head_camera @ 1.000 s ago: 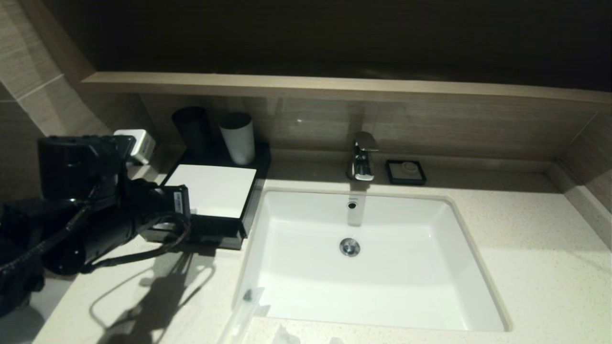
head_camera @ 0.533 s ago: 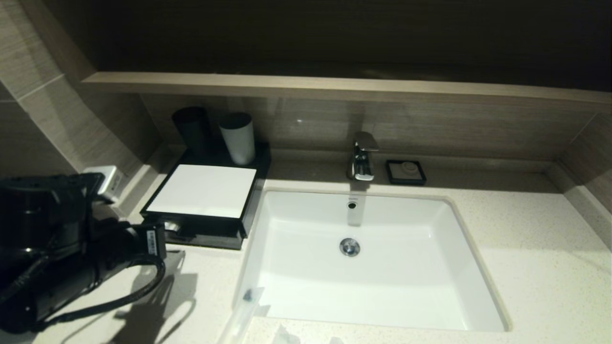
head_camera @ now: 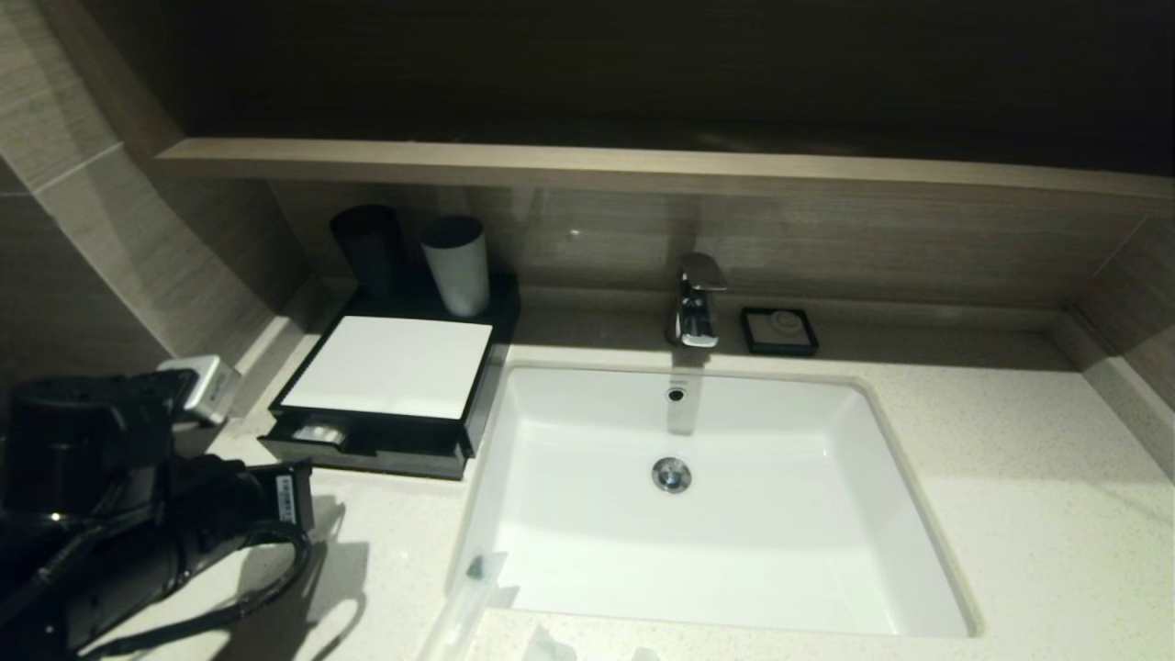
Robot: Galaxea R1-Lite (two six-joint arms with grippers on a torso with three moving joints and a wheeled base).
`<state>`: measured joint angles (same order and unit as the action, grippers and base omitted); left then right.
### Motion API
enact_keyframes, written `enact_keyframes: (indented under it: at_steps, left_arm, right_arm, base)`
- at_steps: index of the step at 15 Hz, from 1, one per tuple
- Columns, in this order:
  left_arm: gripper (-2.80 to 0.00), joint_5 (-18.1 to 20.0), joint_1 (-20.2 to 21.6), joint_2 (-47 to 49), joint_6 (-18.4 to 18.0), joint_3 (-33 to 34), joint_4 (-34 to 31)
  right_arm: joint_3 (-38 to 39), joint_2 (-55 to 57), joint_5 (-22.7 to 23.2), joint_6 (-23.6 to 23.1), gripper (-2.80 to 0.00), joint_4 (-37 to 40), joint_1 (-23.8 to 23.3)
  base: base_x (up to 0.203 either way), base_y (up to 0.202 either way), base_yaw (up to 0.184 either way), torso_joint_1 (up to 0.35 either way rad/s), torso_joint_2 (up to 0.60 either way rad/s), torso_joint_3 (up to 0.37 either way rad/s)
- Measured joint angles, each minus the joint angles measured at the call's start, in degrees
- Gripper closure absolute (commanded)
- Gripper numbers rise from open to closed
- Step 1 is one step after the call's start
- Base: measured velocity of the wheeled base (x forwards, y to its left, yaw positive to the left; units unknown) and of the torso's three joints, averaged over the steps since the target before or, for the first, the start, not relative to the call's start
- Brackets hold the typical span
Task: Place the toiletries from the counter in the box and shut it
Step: Open the drawer
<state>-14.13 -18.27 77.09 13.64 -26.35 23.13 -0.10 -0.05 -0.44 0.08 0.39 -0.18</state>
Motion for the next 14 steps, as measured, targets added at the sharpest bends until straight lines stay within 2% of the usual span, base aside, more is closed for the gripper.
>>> enact_keyframes:
  at_steps: [14]
  left_arm:
    - [0.0, 0.21, -0.51, 7.45, -0.17, 1.41, 2.65]
  right_arm:
    - [0.0, 0.02, -0.02, 0.02, 0.0, -0.02, 0.0]
  base:
    - [0.0, 0.0, 0.0, 0.0, 0.0, 0.0]
